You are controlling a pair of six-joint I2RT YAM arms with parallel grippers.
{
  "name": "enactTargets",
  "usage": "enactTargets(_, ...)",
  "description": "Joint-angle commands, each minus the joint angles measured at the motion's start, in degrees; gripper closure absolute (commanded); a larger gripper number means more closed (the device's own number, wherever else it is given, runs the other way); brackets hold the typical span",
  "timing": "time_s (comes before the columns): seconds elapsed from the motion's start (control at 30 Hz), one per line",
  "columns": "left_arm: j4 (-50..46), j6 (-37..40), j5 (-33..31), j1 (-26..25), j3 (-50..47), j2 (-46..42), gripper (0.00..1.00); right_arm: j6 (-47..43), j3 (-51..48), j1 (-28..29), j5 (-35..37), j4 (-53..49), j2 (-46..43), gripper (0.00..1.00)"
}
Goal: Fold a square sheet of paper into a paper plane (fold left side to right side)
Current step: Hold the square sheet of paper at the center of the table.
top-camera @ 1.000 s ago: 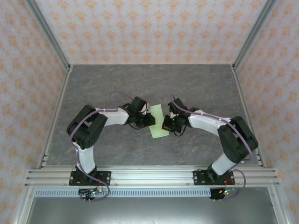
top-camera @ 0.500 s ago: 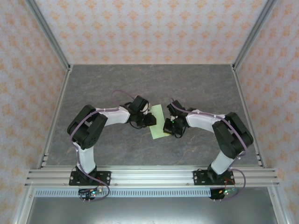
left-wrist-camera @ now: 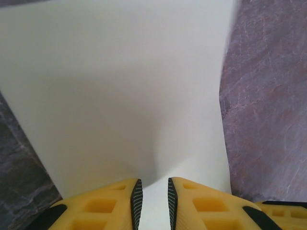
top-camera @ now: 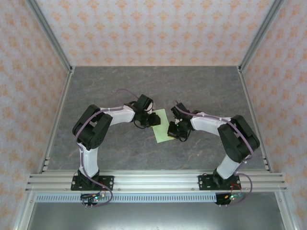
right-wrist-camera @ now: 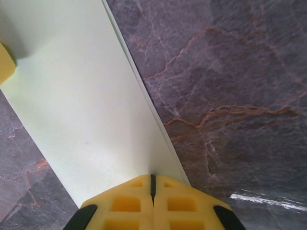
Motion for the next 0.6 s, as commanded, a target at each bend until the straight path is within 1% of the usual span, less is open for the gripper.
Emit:
enactTargets(0.0, -2.5, 1.6, -1.2, -0.1, 1.0, 1.2, 0.75, -1.0, 1.2, 0.1, 3.8, -2.0, -2.0, 0.95)
enactTargets(0.13, -2.0, 1.5, -1.2, 0.0, 0.1, 1.2, 0.76, -2.0, 3.3, 0.1, 5.4, -2.9, -5.0, 0.93)
enactTargets(0.23, -1.8, 1.4, -1.2, 0.0, -0.4, 1.1, 0.76, -2.3, 4.0, 0.1, 4.6, -2.7, -5.5, 0.92)
enactTargets(0.43, -1.4, 1.2, -1.3, 0.0, -0.8, 0.8, 0.76, -1.0, 2.9, 0.2, 0.6, 0.4, -3.6, 0.91)
enactTargets(0.57, -1.4, 1.2, -1.3, -0.1, -0.8, 0.7, 0.76, -1.0, 2.3, 0.2, 1.6, 0.4, -1.9, 0.91)
